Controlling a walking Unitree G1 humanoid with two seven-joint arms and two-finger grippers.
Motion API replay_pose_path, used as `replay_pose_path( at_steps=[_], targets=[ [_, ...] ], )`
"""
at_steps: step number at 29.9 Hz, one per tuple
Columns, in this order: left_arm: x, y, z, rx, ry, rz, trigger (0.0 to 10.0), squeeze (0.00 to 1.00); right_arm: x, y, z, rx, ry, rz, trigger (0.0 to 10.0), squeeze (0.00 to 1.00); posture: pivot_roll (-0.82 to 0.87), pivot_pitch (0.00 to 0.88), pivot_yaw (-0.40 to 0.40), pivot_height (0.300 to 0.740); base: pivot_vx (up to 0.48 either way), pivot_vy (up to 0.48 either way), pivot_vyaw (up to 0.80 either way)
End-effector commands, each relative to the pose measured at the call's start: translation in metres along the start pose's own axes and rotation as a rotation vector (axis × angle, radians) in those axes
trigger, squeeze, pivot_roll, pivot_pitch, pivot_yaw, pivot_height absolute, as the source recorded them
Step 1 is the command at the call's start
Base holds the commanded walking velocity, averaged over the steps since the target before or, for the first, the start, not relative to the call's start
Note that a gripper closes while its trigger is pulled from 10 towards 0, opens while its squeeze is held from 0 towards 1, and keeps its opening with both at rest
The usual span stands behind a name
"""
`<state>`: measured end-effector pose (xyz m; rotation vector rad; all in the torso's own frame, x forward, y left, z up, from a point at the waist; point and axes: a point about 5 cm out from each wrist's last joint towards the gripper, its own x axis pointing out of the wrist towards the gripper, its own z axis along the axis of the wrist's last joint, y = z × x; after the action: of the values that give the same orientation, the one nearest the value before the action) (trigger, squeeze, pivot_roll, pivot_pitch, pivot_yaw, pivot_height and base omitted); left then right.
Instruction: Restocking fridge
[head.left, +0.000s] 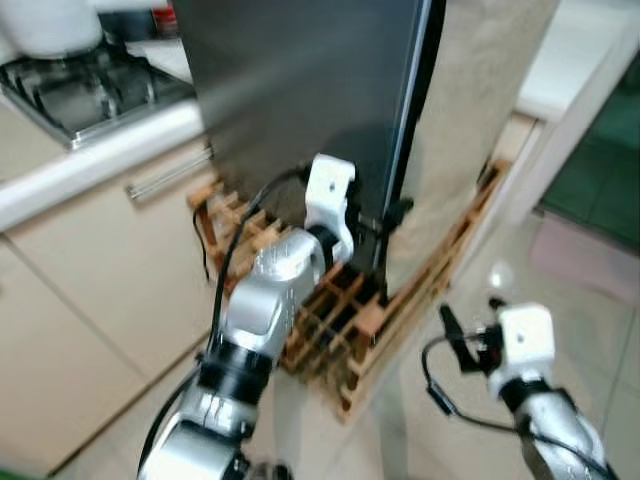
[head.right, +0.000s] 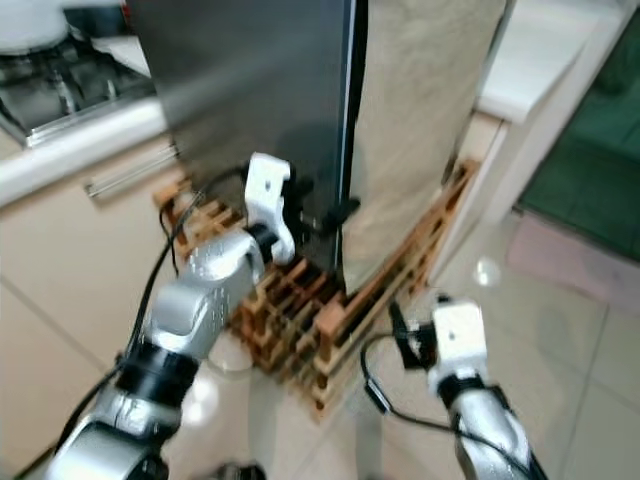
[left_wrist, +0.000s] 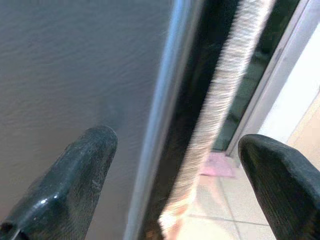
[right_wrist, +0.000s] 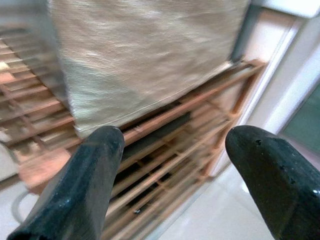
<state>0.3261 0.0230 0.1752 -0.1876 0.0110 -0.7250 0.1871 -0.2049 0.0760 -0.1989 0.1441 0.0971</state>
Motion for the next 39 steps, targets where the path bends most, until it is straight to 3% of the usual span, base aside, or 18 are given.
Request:
replay_pose_path(
  at_steps=[1,3,5,9,16,22,26,30,39],
  targets=[
    [0.006,-0.003,0.018,0.018,-0.067,-0.002,10.0,0.00,-0.007,-0.011,-0.031,-0.046,0.064,-0.059,10.0,0.00,-0.23,0.000,0.047,0.732,0.000,0.000,0.00],
    [0.009,-0.006,0.025,0.029,-0.091,-0.011,10.0,0.00,-0.004,-0.015,-0.070,-0.052,0.171,-0.092,10.0,0.00,-0.23,0.000,0.052,0.732,0.000,0.000,0.00],
    [0.012,-0.008,0.029,0.029,-0.105,-0.022,10.0,0.00,0.002,-0.013,-0.092,-0.044,0.253,-0.107,10.0,0.00,-0.23,0.000,0.055,0.732,0.000,0.000,0.00],
    [0.015,-0.016,0.037,0.035,-0.129,-0.056,10.0,0.00,0.020,0.002,-0.109,-0.025,0.372,-0.109,10.0,0.00,-0.23,0.000,0.057,0.732,0.000,0.000,0.00],
    [0.018,-0.022,0.039,0.041,-0.129,-0.086,10.0,0.00,0.042,0.014,-0.119,0.007,0.471,-0.070,10.0,0.00,-0.21,0.000,0.065,0.732,0.000,0.000,0.00],
    [0.022,-0.028,0.040,0.036,-0.122,-0.114,10.0,0.00,0.061,0.022,-0.111,0.013,0.479,-0.063,10.0,0.00,-0.20,0.000,0.065,0.732,0.000,0.000,0.00],
    [0.030,-0.048,0.033,0.000,-0.042,-0.279,10.0,0.00,0.074,0.038,-0.107,0.049,0.549,-0.023,10.0,0.00,-0.20,0.000,0.067,0.732,0.000,0.000,0.00],
    [0.032,-0.056,0.029,-0.038,-0.001,-0.368,10.0,0.00,0.074,0.045,-0.112,0.097,0.654,-0.008,10.0,0.00,-0.20,0.000,0.075,0.732,0.000,0.000,0.00],
    [0.037,-0.078,0.041,-0.101,-0.019,-0.528,10.0,0.00,0.077,0.054,-0.111,0.213,0.757,-0.047,10.0,0.00,-0.20,0.000,0.072,0.732,0.000,0.000,0.00]
  ],
)
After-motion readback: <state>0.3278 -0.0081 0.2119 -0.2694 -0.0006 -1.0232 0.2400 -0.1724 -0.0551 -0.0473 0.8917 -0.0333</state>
